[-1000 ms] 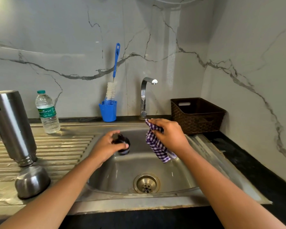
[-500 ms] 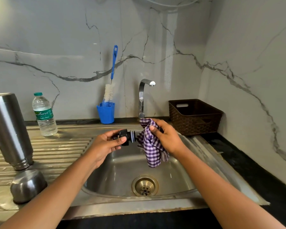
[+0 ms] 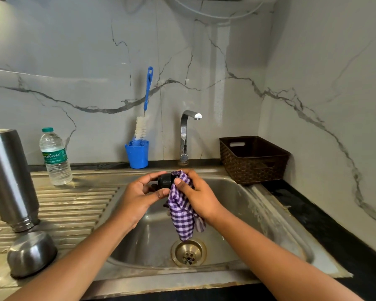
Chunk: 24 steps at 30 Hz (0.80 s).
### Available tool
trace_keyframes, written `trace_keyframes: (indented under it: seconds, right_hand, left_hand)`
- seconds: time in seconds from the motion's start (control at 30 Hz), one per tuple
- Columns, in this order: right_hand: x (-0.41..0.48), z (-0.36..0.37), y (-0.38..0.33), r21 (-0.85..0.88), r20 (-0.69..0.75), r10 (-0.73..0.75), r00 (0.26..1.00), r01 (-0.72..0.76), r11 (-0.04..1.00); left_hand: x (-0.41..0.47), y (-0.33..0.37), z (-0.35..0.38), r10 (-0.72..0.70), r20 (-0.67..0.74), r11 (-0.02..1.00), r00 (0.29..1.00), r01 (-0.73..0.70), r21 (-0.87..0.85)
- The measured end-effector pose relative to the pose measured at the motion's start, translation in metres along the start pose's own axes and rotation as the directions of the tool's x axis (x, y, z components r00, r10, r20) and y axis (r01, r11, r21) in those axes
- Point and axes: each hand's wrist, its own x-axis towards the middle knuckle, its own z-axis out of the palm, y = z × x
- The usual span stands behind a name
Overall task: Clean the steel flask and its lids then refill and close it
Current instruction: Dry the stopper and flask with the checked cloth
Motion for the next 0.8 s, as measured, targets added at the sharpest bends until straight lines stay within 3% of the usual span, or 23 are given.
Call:
trace_keyframes:
  seconds: [0.07, 0.13, 0.27, 0.33, 0.37, 0.43, 0.57, 0.63, 0.7, 0.8]
  right_hand:
    - [0.0, 0.0, -0.003, 0.024, -0.015, 0.042, 0.999, -0.042, 0.999]
    - [-0.003, -0.002, -0.004, -0.194, -0.013, -0.114, 0.993, 0.109, 0.975]
    - [-0.005, -0.008, -0.001, -0.538, 0.105, -0.467, 0.878, 0.445, 0.716]
    - [-0.005, -0.008, 0.003, -0.608, 0.114, -0.56, 0.821, 0.503, 0.614]
    - [-0.006, -0.007, 0.004, -0.62, 0.086, -0.568, 0.818, 0.491, 0.612]
    - [-0.006, -0.003, 0.003, -0.599, -0.045, -0.508, 0.86, 0.384, 0.703]
    - [-0.005, 0.005, -0.004, -0.334, -0.278, -0.241, 0.93, 0.142, 0.932]
    - [-0.006, 0.004, -0.006, -0.431, -0.255, -0.308, 0.917, 0.178, 0.885]
    - [-0.005, 0.0, -0.005, -0.579, -0.161, -0.474, 0.866, 0.306, 0.756]
    - [-0.004, -0.005, -0.001, -0.631, 0.007, -0.59, 0.807, 0.461, 0.624]
  left_hand:
    - [0.0, 0.002, -0.001, 0.013, -0.006, 1.0, 1.0, -0.013, 0.021]
    - [0.0, 0.003, 0.0, -0.05, 0.008, 0.997, 0.999, 0.05, -0.061]
    - [-0.002, 0.003, 0.002, -0.251, 0.08, 0.939, 0.965, 0.263, -0.222]
    - [-0.003, 0.005, 0.004, -0.291, 0.132, 0.914, 0.948, 0.316, -0.256]
    - [-0.004, 0.005, 0.006, -0.278, 0.141, 0.917, 0.95, 0.307, -0.254]
    - [-0.005, 0.004, 0.01, -0.211, 0.114, 0.945, 0.971, 0.233, -0.228]
    - [-0.007, 0.0, 0.017, -0.129, 0.012, 0.972, 0.992, 0.129, -0.198]
    - [-0.007, 0.0, 0.016, -0.128, 0.04, 0.965, 0.991, 0.134, -0.227]
    - [-0.007, 0.003, 0.014, -0.17, 0.075, 0.942, 0.983, 0.184, -0.28]
    - [-0.005, 0.003, 0.013, -0.247, 0.055, 0.901, 0.968, 0.25, -0.356]
